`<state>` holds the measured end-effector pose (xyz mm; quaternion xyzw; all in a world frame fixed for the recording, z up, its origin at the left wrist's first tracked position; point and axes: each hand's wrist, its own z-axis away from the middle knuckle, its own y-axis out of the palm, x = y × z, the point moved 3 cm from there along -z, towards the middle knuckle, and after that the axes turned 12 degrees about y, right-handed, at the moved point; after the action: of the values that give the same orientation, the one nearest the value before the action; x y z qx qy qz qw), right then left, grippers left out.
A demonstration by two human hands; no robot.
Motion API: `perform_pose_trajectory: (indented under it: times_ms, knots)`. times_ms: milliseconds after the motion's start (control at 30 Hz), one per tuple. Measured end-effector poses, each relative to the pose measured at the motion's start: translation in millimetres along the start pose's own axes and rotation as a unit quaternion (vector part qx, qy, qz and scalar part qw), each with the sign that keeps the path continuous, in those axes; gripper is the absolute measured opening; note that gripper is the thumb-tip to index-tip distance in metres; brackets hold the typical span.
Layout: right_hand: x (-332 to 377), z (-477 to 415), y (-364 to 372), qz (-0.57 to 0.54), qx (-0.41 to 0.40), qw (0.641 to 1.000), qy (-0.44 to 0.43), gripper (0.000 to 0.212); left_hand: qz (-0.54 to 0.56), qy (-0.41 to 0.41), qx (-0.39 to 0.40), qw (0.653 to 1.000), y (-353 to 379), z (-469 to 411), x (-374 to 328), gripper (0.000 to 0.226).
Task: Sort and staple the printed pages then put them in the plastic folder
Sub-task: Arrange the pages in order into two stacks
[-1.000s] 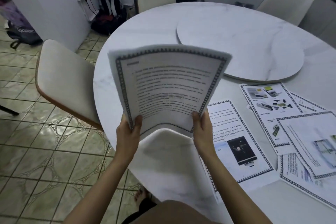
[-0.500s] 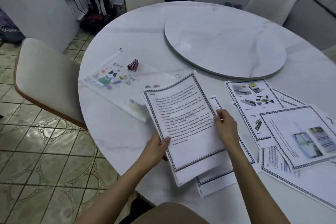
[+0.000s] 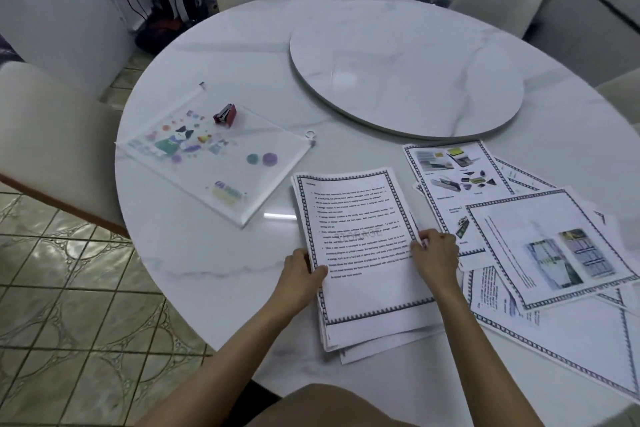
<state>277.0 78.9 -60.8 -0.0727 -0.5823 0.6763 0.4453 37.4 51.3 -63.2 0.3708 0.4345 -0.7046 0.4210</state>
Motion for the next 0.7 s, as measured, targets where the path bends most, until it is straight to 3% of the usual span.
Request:
perform_pose_trajectory:
  times_ms: [233, 433, 533, 700]
  knots:
    - [2, -5, -2, -0.054, 0.035, 0.998, 0.005, 0.033, 0.038, -0.034, -0.045, 0.998, 2, -4, -4, 0.043]
    - [2, 1, 1, -0.125, 0.108, 0.986, 0.022, 0.039, 0.040, -0.036, -0.070, 0.996, -4, -9, -1, 0.034]
    - [6, 8, 0, -0.142, 0.131, 0.981, -0.027, 0.017, 0.031, -0.006, -0.083, 0.996, -8, -7, -4, 0.032]
    - [24, 20, -7, -0.231, 0.093, 0.964, -0.097, 0.016, 0.007, 0.101, -0.131, 0.986, -22, -4, -28, 0.028]
